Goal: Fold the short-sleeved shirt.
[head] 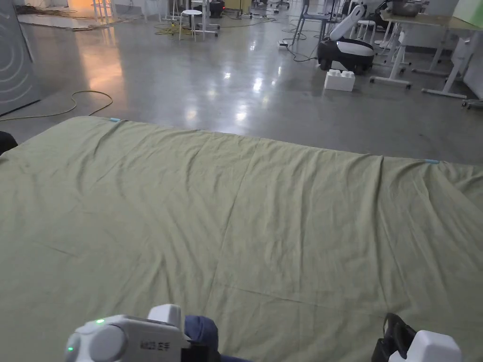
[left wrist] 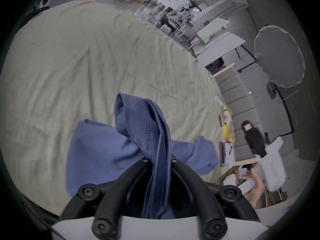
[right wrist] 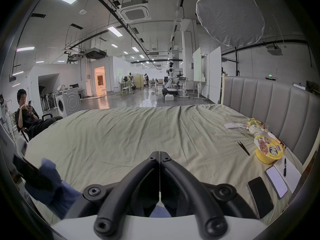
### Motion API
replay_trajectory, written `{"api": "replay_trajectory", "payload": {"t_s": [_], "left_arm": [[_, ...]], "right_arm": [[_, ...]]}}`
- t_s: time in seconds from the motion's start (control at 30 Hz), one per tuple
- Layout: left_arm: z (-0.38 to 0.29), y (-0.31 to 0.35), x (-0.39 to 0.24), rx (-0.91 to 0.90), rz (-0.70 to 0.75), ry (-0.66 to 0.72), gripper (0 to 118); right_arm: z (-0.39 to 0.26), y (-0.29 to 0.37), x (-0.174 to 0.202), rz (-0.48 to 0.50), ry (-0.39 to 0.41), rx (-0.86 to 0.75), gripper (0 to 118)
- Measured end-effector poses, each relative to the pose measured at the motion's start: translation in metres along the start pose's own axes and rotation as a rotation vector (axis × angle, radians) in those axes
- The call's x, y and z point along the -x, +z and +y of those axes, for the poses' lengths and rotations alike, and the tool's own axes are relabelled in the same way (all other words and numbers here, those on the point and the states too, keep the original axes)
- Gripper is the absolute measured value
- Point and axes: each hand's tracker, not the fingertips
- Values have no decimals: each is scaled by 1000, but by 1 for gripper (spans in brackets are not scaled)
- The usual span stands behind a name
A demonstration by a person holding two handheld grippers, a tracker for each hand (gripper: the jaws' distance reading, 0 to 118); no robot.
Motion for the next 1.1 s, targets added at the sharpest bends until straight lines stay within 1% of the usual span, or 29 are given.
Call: {"api": "replay_trajectory", "payload": {"t_s": [0.07, 0.13, 0.23, 0.27, 0.3, 0.33, 0.37, 0.4, 0.43, 0.47, 0.6, 0.67, 0.73, 0.8, 0.87, 1.03, 1.1], "left_arm": [[-6, -24, -7, 32, 54, -4, 12], [-11, -40, -9, 54, 73, -5, 12], [-15, -54, -8, 80, 87, 35, 14], [-16, -54, -6, 83, 80, 48, 19], [-15, -54, -4, 82, 64, 59, 26], [-15, -50, -4, 78, 23, 78, 38], [-15, -45, -3, 73, -15, 89, 53], [-14, -40, -3, 70, -31, 91, 63], [-13, -33, -4, 62, -34, 81, 68], [-11, -25, -5, 50, -50, 65, 70], [-6, 9, -3, -25, -119, 4, 70], [-5, 17, 2, -43, -75, 0, 69], [-5, 16, 7, -77, 1, -21, 66], [-9, 9, 10, -66, 82, -29, 48], [-13, -2, 11, -13, 99, -52, 29], [-38, -31, -7, 146, 90, -164, 28], [-44, -42, -15, 163, 79, -174, 28]], "right_arm": [[-3, 2, -5, -12, -6, 2, 1], [-4, 4, -10, -25, -7, 7, 1], [-7, 5, -16, -40, -11, 17, 1], [-8, 5, -17, -45, -11, 21, 1], [-8, 5, -18, -49, -12, 23, 1], [-9, 5, -19, -53, -13, 25, 1], [-9, 5, -20, -57, -15, 28, 1], [-9, 5, -20, -59, -17, 29, 1], [-9, 5, -21, -59, -18, 31, 1], [-10, 5, -21, -60, -18, 31, 1], [-9, 5, -19, -51, -17, 34, 1], [-9, 6, -17, -47, -14, 33, 1], [-10, 6, -16, -43, -13, 34, 1], [-11, 6, -15, -38, -14, 38, 1], [-13, 6, -14, -37, -14, 43, 1], [-16, 6, -14, -37, -6, 56, 1], [-18, 6, -15, -37, -7, 62, 1]]}}
